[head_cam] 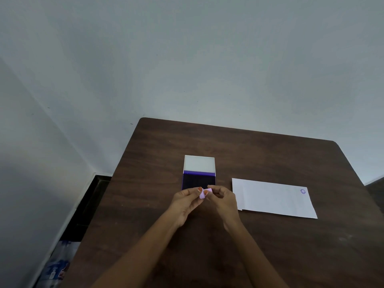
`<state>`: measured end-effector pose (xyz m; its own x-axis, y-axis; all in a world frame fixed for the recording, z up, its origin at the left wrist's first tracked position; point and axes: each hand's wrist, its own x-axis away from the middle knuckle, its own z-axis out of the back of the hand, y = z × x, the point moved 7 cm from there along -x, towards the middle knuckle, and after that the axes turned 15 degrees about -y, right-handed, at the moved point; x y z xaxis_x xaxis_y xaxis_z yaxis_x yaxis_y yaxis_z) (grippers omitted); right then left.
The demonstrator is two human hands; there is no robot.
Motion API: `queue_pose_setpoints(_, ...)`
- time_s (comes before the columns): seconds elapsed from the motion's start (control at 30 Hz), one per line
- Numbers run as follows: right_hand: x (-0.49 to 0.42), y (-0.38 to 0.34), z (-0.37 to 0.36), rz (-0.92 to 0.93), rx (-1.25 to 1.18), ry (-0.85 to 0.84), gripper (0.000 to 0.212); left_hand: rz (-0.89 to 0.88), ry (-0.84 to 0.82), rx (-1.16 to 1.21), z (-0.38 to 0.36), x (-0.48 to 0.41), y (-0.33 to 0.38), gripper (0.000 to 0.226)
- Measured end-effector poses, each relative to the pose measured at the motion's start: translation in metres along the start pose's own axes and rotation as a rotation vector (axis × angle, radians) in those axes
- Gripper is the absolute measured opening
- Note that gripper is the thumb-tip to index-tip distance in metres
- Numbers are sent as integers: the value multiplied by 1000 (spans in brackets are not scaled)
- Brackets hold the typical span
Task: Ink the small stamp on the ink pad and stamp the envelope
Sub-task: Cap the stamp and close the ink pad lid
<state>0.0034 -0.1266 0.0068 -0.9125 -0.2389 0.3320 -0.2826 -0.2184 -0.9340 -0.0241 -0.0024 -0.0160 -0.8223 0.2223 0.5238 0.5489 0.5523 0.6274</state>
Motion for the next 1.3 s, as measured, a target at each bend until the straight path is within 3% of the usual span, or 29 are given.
queue_pose_setpoints(0.13,-3,-2,1,-8,19,-4,17,-17,7,-38,-1,1,5,22)
queue_pose_setpoints(0.27,-8,1,0,9,62,-7,29,-12,23,-57,1,0,2,23)
queue_pose_setpoints(0.5,-14,14,-13,86,371,-10,14,-10,285,-324,28,-4,-2,21)
queue_pose_setpoints(0.83,-26,28,-35,64,692,-203,19,-151,383,-489,52,-12,24,17)
queue_pose_setpoints(0.93,-28,32,-36,48,733,-265,30,-195,403,-531,53,-18,31,17)
queue_pose_setpoints(1.03,-31,19,-20,109,638,-134,38,-244,442,-591,53,-23,44,16)
queue_pose_setpoints(1.13,-46,3,7,111,414,69,22,-286,523,-689,55,-30,64,18)
queue_pose_setpoints(1.3,-94,-7,30,-17,321,133,28,-245,496,-734,52,-57,83,32)
